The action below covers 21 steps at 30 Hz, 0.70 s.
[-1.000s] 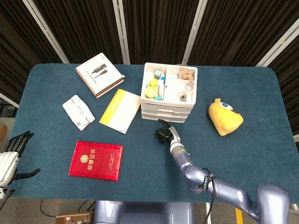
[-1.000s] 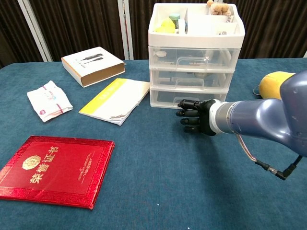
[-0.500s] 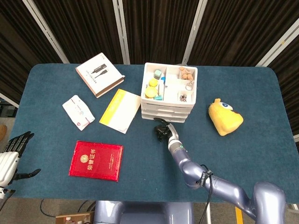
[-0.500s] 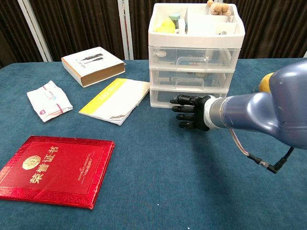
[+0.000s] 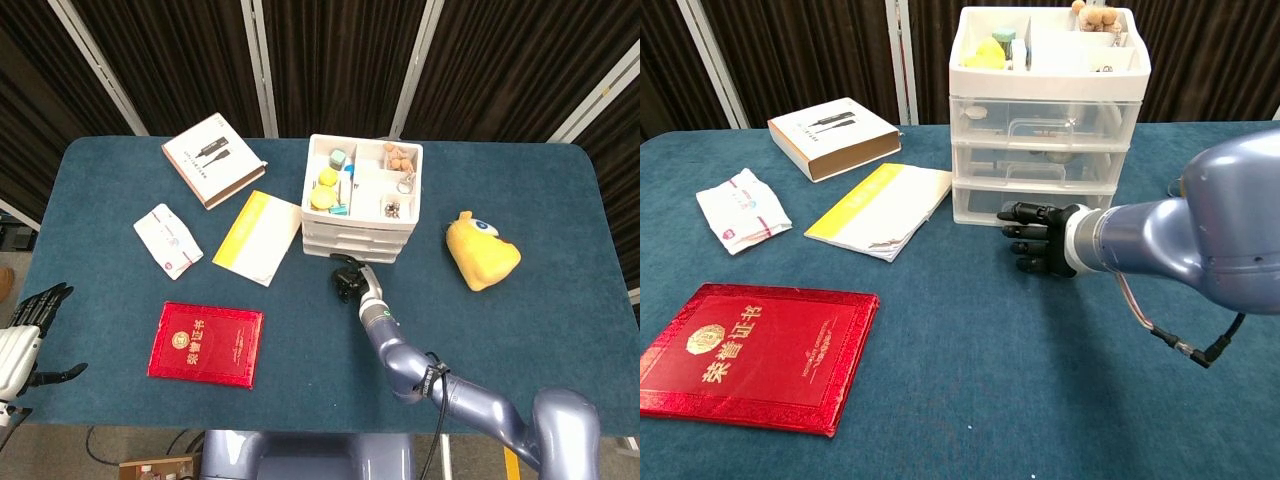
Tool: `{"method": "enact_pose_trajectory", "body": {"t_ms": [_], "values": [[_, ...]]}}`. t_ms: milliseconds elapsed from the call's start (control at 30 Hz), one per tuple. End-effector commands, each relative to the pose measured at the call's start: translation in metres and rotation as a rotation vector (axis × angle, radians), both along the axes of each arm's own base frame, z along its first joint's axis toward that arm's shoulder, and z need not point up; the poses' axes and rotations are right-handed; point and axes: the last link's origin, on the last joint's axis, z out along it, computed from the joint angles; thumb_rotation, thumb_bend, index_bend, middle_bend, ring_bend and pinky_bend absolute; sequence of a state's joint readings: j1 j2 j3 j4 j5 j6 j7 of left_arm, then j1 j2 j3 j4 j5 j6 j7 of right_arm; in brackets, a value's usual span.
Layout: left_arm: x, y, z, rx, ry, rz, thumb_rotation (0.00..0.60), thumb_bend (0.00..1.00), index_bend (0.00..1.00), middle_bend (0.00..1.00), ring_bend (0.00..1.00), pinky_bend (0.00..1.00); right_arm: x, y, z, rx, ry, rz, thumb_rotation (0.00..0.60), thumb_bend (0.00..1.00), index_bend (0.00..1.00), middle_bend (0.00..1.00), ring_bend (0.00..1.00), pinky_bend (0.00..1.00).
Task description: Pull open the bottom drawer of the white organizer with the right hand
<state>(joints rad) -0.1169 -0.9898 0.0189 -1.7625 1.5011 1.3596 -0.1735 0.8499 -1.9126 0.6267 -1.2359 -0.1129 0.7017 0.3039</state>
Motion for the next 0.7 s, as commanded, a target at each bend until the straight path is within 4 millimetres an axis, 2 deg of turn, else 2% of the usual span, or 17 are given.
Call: {"method": "enact_pose_trajectory", "body": {"t_ms": [33,700], "values": [[0.0002,-0.0003,0.0001,-0.001,-0.001,0.0,0.6,0.01,0.0,0.0,0.0,0.0,-0.0027,0.0011,-0.0016,0.002,0.0,-0.009,0.6,0.86,0.19,0.79,0.81,0.91],[0.0009,-0.0012,-0.0013,-0.013,-0.008,0.004,0.6,0.01,0.0,0.0,0.0,0.0,-0.0043,0.0042,0.0014,-0.041,0.003,-0.066,0.6,0.88,0.14,0.79,0.81,0.9]]}}
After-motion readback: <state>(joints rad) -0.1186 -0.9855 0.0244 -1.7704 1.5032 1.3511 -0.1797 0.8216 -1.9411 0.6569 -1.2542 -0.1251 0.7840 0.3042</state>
